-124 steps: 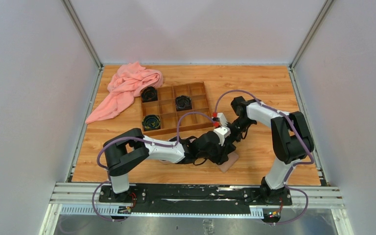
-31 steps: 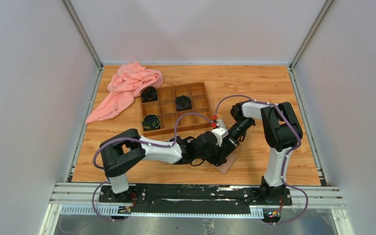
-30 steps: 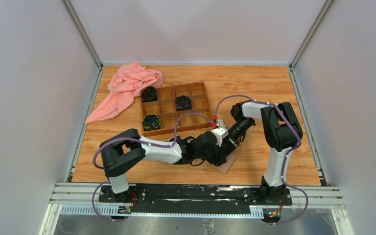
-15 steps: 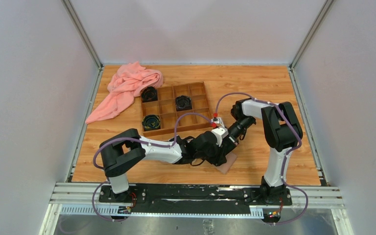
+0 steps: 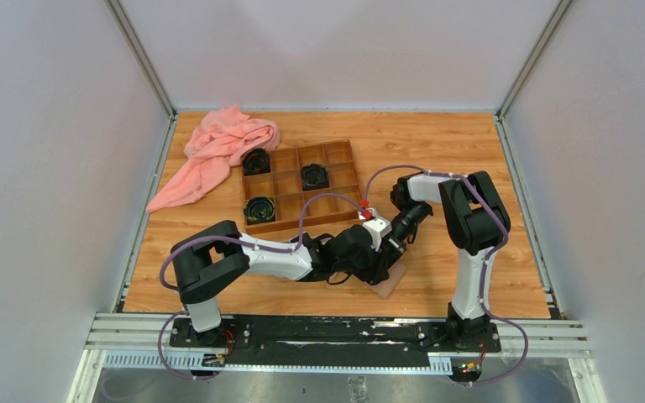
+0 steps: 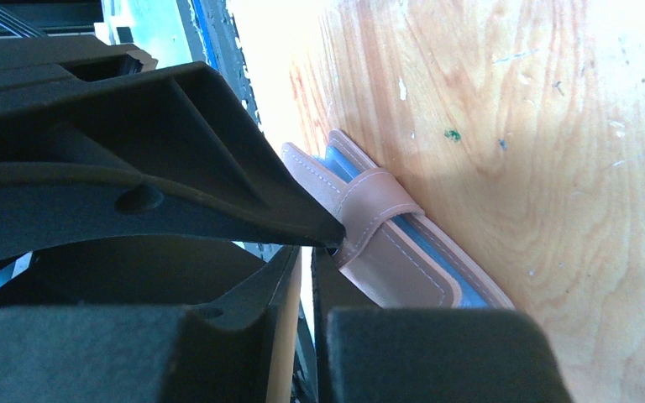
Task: Put the credit cards into the card holder
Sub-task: Close the card holder at the center of the board.
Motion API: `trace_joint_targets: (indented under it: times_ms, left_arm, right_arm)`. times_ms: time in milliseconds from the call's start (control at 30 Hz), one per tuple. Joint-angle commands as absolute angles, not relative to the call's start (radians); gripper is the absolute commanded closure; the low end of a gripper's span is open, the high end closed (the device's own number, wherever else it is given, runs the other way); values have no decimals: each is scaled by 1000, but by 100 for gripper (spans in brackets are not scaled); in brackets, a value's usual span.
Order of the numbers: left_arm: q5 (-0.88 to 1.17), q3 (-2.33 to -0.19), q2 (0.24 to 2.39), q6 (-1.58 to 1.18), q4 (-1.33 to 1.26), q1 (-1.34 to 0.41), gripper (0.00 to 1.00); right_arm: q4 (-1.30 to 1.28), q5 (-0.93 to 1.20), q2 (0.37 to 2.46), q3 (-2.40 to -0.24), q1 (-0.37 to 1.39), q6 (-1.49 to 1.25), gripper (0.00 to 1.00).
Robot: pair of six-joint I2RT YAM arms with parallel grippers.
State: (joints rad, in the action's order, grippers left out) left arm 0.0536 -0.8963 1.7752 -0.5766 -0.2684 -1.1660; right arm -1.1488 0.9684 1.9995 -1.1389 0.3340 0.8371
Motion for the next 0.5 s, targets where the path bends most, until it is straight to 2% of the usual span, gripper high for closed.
trace_joint_targets:
  times_ms: [0, 367, 467]
  left_arm:
    - [69, -896, 1764, -575, -219, -1163, 54]
    - [46, -873, 1657, -543, -218, -1163, 53]
    - [15, -849, 1627, -535, -217, -1163, 56]
  right_arm:
    - [-1102, 915, 2005, -1129, 342, 808, 87]
    - [-1102, 914, 2006, -1132, 342, 805, 87]
    - [-1101, 914, 2008, -1133, 342, 804, 87]
